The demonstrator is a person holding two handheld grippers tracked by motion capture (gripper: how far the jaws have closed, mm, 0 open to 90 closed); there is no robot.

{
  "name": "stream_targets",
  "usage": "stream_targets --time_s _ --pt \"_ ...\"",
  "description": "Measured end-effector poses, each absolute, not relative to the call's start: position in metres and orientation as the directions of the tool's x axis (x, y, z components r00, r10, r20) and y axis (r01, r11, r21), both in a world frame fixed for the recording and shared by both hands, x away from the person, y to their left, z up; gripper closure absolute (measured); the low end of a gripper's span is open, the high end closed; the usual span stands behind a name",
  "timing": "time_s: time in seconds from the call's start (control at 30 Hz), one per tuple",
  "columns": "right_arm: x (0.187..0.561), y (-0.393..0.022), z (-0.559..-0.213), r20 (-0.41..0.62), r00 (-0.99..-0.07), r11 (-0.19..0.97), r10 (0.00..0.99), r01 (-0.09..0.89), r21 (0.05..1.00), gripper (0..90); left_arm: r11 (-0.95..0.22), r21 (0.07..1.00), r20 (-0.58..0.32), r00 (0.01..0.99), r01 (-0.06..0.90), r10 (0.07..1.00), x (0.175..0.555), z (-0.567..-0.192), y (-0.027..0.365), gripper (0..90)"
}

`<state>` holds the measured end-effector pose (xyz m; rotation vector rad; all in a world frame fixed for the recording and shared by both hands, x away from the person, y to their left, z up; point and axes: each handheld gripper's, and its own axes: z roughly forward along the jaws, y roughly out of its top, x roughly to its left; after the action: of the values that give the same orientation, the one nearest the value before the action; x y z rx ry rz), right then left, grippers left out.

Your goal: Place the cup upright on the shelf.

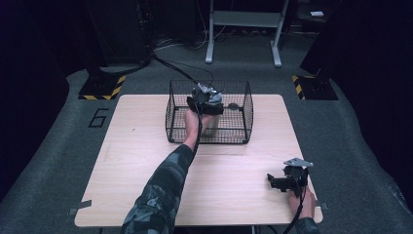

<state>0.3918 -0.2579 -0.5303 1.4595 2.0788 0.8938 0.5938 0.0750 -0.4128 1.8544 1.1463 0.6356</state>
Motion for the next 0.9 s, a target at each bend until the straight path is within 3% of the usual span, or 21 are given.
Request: stream_targets --time_s 0.9 --pt "0.392 -0.258 -0.530 0.007 -0.342 0.231 0.940 0.652 0.722 0.0 -0.289 0.828 0.000 0.515 0.481 0.857 0.578 -0.406 0.085 0.0"
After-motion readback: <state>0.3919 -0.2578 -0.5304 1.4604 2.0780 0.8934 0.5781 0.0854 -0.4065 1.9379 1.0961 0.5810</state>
